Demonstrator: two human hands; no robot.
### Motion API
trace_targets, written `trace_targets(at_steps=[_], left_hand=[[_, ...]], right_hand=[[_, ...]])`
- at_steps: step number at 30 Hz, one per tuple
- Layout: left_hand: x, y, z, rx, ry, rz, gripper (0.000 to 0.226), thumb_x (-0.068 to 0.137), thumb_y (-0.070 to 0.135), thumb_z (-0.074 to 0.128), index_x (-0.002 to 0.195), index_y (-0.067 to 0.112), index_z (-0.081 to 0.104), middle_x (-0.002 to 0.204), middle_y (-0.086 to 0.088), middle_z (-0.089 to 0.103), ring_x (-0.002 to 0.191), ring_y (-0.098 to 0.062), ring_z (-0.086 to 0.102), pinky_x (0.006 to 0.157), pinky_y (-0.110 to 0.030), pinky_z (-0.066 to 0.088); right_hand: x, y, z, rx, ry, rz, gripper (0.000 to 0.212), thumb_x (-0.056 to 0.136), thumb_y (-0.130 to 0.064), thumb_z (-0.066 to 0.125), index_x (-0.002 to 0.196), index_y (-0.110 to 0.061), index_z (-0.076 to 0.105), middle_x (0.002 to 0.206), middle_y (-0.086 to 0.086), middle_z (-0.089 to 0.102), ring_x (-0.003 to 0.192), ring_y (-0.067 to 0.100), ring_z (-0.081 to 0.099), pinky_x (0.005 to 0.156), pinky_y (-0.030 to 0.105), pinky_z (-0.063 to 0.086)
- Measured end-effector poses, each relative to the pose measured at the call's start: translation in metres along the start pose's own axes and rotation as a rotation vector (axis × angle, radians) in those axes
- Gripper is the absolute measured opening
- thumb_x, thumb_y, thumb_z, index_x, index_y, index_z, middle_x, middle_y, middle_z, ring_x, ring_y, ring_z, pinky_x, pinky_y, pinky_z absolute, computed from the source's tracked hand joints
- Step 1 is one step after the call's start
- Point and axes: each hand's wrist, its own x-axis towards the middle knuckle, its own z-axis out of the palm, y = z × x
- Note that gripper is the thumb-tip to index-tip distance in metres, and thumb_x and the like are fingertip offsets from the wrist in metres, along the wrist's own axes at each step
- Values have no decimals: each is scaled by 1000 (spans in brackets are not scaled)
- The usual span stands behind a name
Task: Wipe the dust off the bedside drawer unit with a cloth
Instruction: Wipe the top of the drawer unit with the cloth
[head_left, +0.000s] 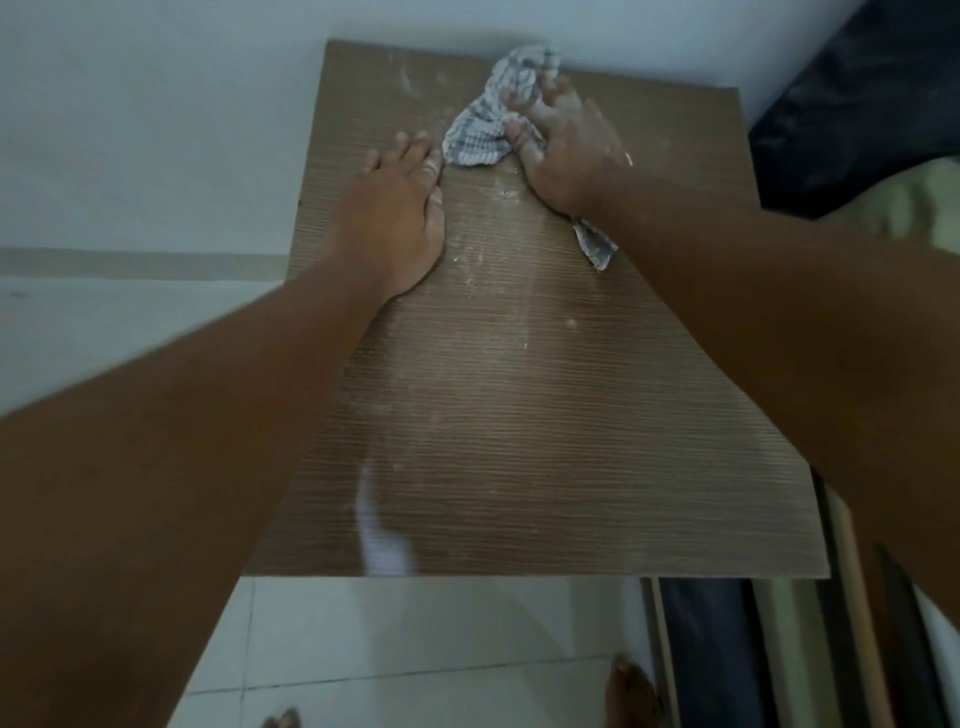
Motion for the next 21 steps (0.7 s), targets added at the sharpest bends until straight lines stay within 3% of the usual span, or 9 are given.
trace_targets(at_steps=[14,21], left_hand=[[-11,7,-2,39,-20,-4,57,99,16,32,155,6,30,163,-15,27,153,-30,20,126,-44,12],[-17,9,-3,32,4,-24,59,96,22,29,153,8,35,160,-9,35,150,-24,28,124,-39,15]], right_hand=[[-133,-41,21,48,-80,-212,46,107,-35,37,151,-27,34,163,9,24,153,23,15,124,40,11],[-204,-61,32,46,-79,-331,45,106,-31,40,149,-21,38,158,16,33,150,33,23,121,45,15]])
